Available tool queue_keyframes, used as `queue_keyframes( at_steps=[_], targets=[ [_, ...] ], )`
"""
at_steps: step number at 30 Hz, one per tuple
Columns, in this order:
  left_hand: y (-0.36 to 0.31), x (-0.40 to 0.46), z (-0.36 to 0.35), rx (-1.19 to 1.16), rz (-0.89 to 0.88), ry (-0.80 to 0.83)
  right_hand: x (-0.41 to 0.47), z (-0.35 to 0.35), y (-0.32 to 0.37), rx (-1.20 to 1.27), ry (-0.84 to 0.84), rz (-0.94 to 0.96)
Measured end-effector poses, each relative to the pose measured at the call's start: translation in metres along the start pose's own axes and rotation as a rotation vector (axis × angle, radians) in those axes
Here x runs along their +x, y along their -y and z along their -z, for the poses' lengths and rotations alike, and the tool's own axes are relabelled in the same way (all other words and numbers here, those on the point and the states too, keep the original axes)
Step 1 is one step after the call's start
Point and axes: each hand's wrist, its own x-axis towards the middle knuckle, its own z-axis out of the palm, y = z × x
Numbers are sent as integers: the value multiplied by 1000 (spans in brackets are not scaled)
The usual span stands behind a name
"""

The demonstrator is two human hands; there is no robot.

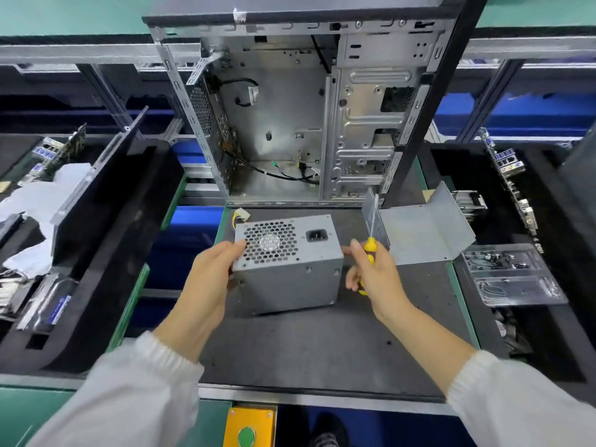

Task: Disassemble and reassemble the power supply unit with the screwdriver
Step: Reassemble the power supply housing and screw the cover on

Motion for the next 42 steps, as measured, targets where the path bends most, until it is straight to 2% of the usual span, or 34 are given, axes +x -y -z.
queue_keyframes(
  at_steps=[4,8,13,18,21,25,33,38,42],
  targets=[
    [-48,35,-11,-19,213,-14,16,-27,20,-52,-15,-98],
    [-92,63,-18,141,345,38,35,-26,44,-138,2,-184],
    [-107,80,-28,274,382,160,47,-15,68,-118,34,-312],
    [-101,71,-36,156,411,190,53,-3,73,-244,47,-244],
    [-79,54,-38,39,316,202,48,8,64,-349,18,-154],
    [-34,20,-37,-148,147,161,29,18,49,-332,10,-69],
    [1,-34,-13,-187,-77,236,-33,19,42,-288,-9,-26],
    [12,-53,-3,-147,-72,288,-64,17,30,-236,-51,-18],
    [34,-60,2,-134,-31,260,-68,17,12,-246,0,-71]
  ],
)
